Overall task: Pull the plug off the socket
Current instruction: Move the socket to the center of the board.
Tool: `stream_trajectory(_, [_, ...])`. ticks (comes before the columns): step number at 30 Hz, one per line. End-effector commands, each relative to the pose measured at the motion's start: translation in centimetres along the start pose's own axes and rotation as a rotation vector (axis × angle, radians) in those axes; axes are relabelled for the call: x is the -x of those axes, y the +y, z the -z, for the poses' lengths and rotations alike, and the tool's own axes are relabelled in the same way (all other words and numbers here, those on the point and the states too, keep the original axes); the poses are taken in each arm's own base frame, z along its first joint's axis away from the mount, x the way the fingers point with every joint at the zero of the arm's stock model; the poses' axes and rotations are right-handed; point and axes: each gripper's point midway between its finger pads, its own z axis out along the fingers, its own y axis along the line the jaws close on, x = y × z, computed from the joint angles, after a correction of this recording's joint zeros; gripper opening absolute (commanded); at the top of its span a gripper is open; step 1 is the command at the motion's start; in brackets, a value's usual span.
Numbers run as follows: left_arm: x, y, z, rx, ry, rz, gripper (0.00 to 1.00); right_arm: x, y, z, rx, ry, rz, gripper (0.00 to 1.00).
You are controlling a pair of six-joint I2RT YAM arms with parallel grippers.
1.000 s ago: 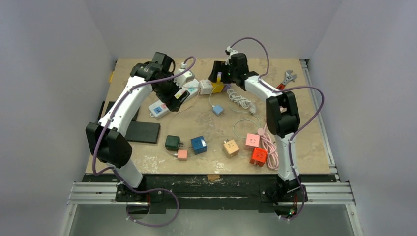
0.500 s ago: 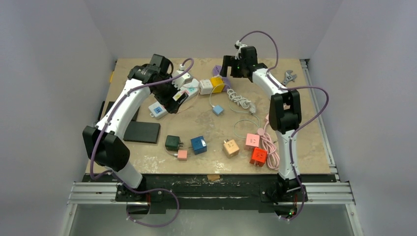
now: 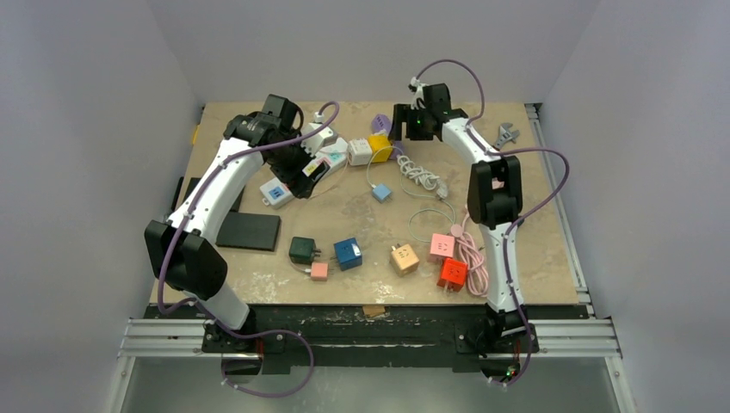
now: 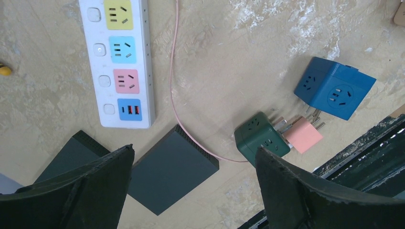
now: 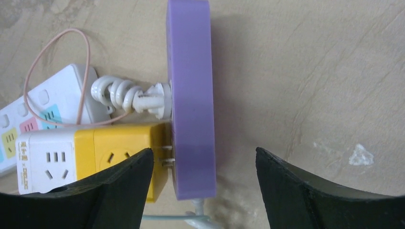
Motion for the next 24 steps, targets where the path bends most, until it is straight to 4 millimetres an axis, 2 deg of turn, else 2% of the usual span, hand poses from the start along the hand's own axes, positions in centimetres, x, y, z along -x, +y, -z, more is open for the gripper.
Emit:
stream_trajectory(1, [0.5, 0.1, 1.3, 0.014, -0.049, -0.003, 0.94, -1.1, 0.8, 1.6, 0.063, 0.015, 0.012, 0.75])
stream_trajectory(6, [0.5, 0.1, 1.0, 0.006, -0.043, 0.002, 0.94, -2.5, 1.9, 1.0, 0.143, 0.037, -0.014, 0.59])
stream_trajectory(11, [0.4, 0.1, 1.1, 0.01, -0.043, 0.002, 0.94, -2.4, 3.0, 1.1, 0.213, 0.015, -0.032, 0.55])
stream_trajectory(15, [0.4, 0.2, 1.3, 0.016, -0.042, -0.002, 0.94, -2.6, 3.0, 1.0, 0.216, 0.029, -0.034, 0.3])
stream_trajectory(16, [0.3, 0.1, 1.3, 0.017, -0.042, -0.002, 0.94, -2.7, 3.0, 1.1, 0.219, 0.03, -0.033, 0.18])
stream_trajectory(17, [0.4, 0.2, 1.3, 0.019, -0.043, -0.003, 0.94, -2.6, 3.1, 1.2, 0.221, 0.028, -0.034, 0.02])
stream_trajectory(21, [0.2, 0.2, 1.5, 0.023, -0.038, -0.007, 0.94, -3.2, 3.2, 1.8, 0.222, 0.025, -0.051, 0.0])
stream_trajectory(24, [0.1, 0.2, 1.7, 0.025, -0.036, -0.015, 0.94, -4.6, 3.3, 2.5, 0.224, 0.037, -0.071, 0.0])
